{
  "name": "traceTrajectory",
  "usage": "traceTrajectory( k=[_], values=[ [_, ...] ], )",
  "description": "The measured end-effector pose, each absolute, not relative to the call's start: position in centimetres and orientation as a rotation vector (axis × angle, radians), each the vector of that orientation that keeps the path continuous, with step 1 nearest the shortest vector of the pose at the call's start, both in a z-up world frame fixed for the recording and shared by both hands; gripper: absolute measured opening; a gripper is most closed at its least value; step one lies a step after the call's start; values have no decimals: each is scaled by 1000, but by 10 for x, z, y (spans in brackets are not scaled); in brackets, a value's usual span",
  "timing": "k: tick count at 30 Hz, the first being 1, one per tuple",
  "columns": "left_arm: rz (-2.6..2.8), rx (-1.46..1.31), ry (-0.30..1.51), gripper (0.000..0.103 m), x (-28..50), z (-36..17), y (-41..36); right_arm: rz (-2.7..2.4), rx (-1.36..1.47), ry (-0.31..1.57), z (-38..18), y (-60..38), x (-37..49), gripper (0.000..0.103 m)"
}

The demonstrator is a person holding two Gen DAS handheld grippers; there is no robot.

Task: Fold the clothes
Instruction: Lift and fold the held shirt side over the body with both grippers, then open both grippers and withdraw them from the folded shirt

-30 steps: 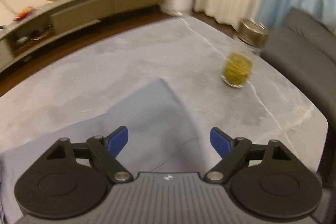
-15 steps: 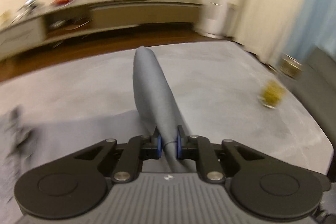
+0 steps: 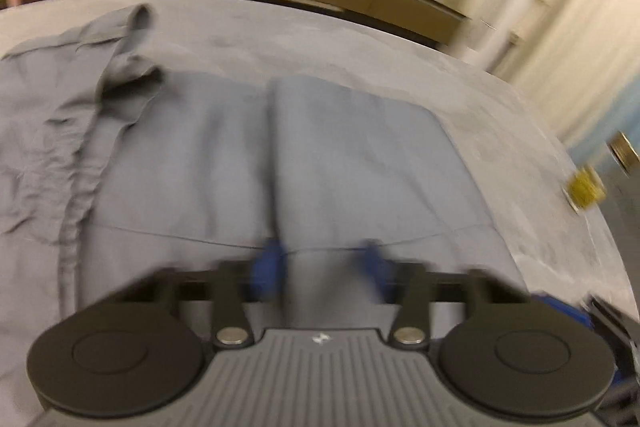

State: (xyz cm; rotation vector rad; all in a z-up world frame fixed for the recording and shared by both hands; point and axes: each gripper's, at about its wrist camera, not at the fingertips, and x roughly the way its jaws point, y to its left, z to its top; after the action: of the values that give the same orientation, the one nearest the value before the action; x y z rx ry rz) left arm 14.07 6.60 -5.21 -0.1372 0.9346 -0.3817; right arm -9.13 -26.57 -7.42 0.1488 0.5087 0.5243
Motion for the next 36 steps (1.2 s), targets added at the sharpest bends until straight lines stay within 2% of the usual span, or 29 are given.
traceTrajectory(
  k=[2,5,8,11,13,15,18,20,26,27,28,30,33,36],
  values=[
    [-388,-117,889,10,136,-42,66,504,147,511,-78,-259,-85,69],
    [-374,-129,846,10,134,-28,78,477,145,503,-83,-252,-77,69],
    [-321,-71,907,12,140,-42,81,491,138,467,-79,-245,-78,69],
    [-297,-39,897,21,133,-48,77,515,112,464,-79,-232,-78,67],
    [-282,-18,890,22,128,-52,75,514,72,506,-81,-221,-76,56],
    [-267,3,882,26,123,-56,73,479,56,572,-85,-219,-70,52],
    [-239,57,875,27,119,-48,72,424,54,654,-88,-224,-60,53],
    [-224,99,863,27,113,-44,69,417,83,664,-88,-233,-61,58],
    [-259,201,733,25,76,-14,45,438,81,398,-43,-234,-81,58],
    [-275,208,758,27,80,-18,41,450,56,389,-39,-229,-74,55],
    [-292,216,785,27,83,-22,36,461,27,403,-38,-223,-64,46],
    [-305,203,843,25,91,-34,33,487,-11,492,-49,-213,-39,35],
    [-299,156,909,25,100,-50,35,493,-85,660,-80,-204,-12,31],
    [-292,164,920,25,98,-49,33,500,-62,700,-84,-204,-6,31]
  ],
)
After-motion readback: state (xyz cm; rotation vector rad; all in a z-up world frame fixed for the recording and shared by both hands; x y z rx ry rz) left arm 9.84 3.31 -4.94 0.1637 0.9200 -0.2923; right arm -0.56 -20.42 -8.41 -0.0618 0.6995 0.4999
